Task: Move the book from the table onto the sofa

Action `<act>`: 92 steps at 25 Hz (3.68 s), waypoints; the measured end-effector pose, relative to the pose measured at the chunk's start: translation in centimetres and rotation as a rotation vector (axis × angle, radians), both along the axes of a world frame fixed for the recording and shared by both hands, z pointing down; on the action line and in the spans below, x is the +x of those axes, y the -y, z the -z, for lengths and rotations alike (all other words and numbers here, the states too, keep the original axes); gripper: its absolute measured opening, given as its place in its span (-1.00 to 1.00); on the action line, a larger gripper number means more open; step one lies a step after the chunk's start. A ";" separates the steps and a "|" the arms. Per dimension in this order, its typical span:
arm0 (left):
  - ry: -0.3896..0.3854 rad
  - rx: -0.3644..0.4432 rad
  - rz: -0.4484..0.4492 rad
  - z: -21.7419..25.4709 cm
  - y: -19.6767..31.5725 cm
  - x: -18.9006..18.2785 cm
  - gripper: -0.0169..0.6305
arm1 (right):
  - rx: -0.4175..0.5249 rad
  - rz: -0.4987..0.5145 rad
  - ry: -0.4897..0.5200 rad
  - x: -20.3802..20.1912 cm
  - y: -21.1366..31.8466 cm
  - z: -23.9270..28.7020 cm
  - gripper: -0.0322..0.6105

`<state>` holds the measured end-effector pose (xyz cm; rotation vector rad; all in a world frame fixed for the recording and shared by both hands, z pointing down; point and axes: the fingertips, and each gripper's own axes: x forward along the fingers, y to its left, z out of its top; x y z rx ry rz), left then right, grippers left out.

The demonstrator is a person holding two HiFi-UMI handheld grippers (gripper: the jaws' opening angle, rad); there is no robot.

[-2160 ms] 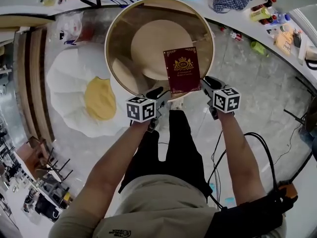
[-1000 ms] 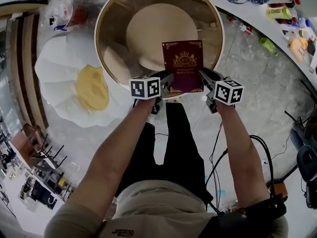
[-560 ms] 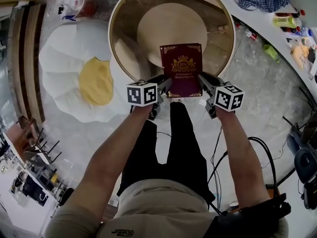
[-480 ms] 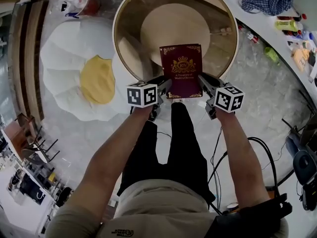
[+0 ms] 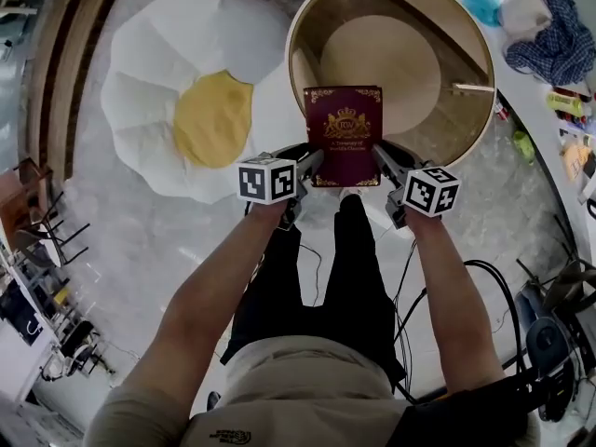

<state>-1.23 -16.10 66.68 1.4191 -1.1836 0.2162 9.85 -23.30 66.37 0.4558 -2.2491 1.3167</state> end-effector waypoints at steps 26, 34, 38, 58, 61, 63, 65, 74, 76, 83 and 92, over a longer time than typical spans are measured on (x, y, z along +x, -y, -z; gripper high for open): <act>0.056 -0.038 0.347 -7.7 -20.1 -24.3 -0.45 | -0.055 0.400 -0.079 -26.3 -17.4 -9.6 -0.68; 0.028 -0.069 0.386 -14.3 -22.8 -27.1 -0.45 | -0.058 0.441 -0.132 -29.6 -19.7 -15.7 -0.68; 0.003 -0.086 0.407 -17.8 -23.0 -27.2 -0.45 | -0.070 0.462 -0.171 -29.7 -19.8 -19.0 -0.68; -0.009 -0.162 0.400 -27.9 -24.9 -27.0 -0.45 | -0.035 0.443 -0.285 -29.8 -18.6 -27.1 -0.68; -0.011 -0.155 0.389 -26.4 -25.4 -26.8 -0.45 | -0.030 0.464 -0.277 -29.7 -18.9 -25.6 -0.68; -0.010 -0.146 0.386 -24.9 -25.5 -26.6 -0.45 | -0.030 0.475 -0.273 -29.5 -19.2 -24.4 -0.70; -0.009 -0.137 0.383 -23.3 -25.4 -26.4 -0.45 | -0.028 0.484 -0.271 -29.2 -19.5 -23.0 -0.73; -0.063 -0.060 0.358 -14.0 -25.6 -23.9 -0.73 | -0.061 0.574 -0.243 -27.1 -22.9 -14.8 -0.86; -0.071 -0.039 0.352 -11.6 -25.8 -23.3 -0.86 | -0.060 0.600 -0.223 -26.5 -23.6 -12.3 -0.86; -0.119 0.037 0.335 -2.3 -25.8 -21.7 -0.92 | 0.008 0.635 -0.160 -23.7 -24.5 -2.9 -0.86; -0.112 0.187 0.172 12.5 -23.8 -18.7 -0.92 | 0.127 0.658 -0.112 -21.1 -25.1 10.5 -0.86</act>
